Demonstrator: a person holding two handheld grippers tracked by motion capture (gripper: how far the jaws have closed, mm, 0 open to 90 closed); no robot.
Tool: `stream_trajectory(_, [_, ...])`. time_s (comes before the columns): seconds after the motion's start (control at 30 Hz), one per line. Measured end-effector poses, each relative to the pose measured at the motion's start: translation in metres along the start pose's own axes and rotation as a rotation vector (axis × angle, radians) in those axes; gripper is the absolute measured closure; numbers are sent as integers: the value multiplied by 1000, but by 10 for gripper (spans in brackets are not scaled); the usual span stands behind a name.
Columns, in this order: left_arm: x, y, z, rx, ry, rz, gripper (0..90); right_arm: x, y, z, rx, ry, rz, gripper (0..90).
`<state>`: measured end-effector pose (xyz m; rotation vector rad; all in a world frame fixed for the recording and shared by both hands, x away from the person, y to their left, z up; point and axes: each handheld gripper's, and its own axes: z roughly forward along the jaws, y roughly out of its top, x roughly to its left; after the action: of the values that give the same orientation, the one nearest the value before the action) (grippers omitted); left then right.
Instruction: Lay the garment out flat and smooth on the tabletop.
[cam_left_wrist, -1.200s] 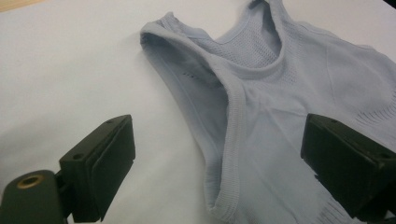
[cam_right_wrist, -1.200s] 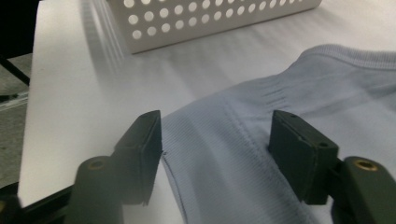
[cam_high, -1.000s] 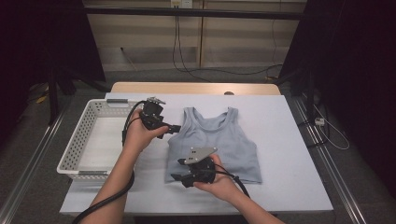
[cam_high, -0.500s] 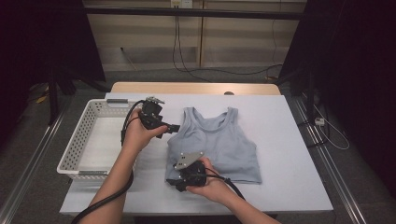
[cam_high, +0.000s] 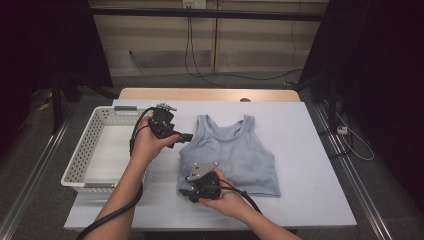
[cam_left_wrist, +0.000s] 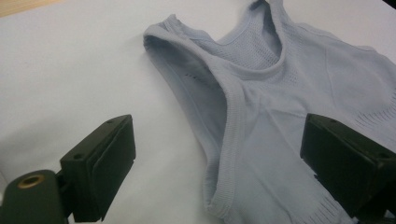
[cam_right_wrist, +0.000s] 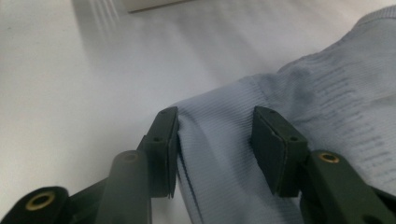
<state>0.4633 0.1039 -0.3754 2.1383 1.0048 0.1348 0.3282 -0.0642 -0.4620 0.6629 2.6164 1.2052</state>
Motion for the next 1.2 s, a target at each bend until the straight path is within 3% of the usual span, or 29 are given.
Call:
stream_trajectory(0.3, [4,1,1,1,8,-11,115,-3,2,0,10,-34,21,756])
stream_trajectory(0.53, [4,3,1,-12,38,-35,137,-3,2,0,7,-51,28,797])
stream_trajectory(0.63, [4,4,2,-6,43,-33,139,-5,2,-2,-8,-30,62,804])
stream_trajectory(0.8, [4,4,4,-7,41,-30,152,-3,2,-7,-18,8,60,808])
stream_trajectory(1.0, [4,5,4,-19,54,-26,150,-7,3,-18,-64,59,101,810])
stream_trajectory(1.2, [3,6,8,-23,46,-24,154,-1,5,-23,-78,86,94,811])
